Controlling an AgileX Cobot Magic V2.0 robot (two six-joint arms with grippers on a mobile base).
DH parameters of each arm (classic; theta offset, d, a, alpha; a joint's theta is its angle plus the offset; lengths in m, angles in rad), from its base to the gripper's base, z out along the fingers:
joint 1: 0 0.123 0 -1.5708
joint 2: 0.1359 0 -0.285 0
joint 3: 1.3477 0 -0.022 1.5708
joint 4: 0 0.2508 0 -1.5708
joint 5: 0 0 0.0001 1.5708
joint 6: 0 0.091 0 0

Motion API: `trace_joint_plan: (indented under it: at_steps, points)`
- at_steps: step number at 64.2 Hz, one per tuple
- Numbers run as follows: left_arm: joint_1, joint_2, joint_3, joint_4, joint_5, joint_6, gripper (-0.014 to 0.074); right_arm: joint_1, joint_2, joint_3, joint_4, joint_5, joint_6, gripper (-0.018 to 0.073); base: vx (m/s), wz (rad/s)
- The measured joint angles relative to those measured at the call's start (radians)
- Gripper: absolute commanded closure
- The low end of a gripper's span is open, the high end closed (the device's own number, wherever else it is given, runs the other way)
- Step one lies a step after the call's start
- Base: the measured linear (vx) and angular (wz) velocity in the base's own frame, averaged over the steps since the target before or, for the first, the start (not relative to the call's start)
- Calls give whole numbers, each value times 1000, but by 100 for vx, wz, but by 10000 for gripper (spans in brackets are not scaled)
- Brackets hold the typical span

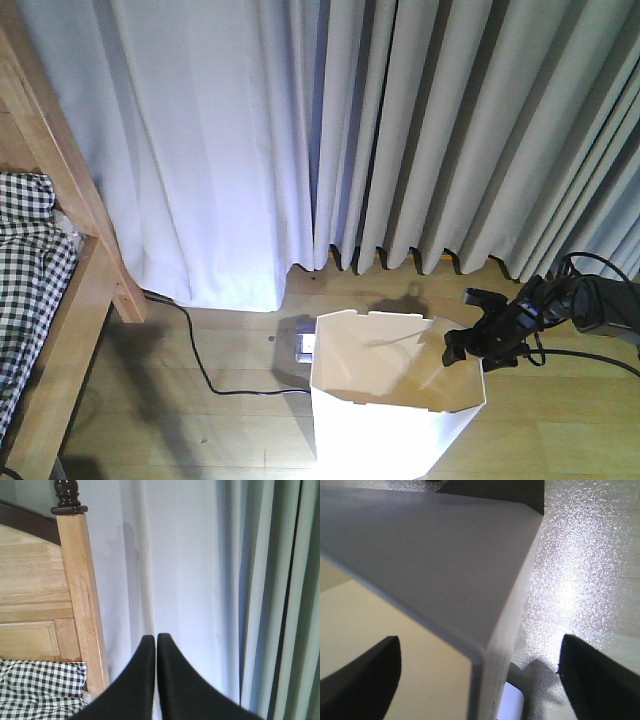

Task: Move trash bin to bedside with robot
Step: 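Open the right gripper and raise it away from the bin rim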

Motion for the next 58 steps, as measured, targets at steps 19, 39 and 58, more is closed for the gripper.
trace_joint_plan:
  at_steps: [19,39,58]
  points:
    - [0,0,0,0,0,0,603,-2,-8,0,19,28,-14,30,0,0]
    - [0,0,0,0,0,0,603,-2,-234,185,22,-24,-13,82,0,0]
    - [0,0,0,0,0,0,603,-2,-642,725,32,-339,-68,85,0,0]
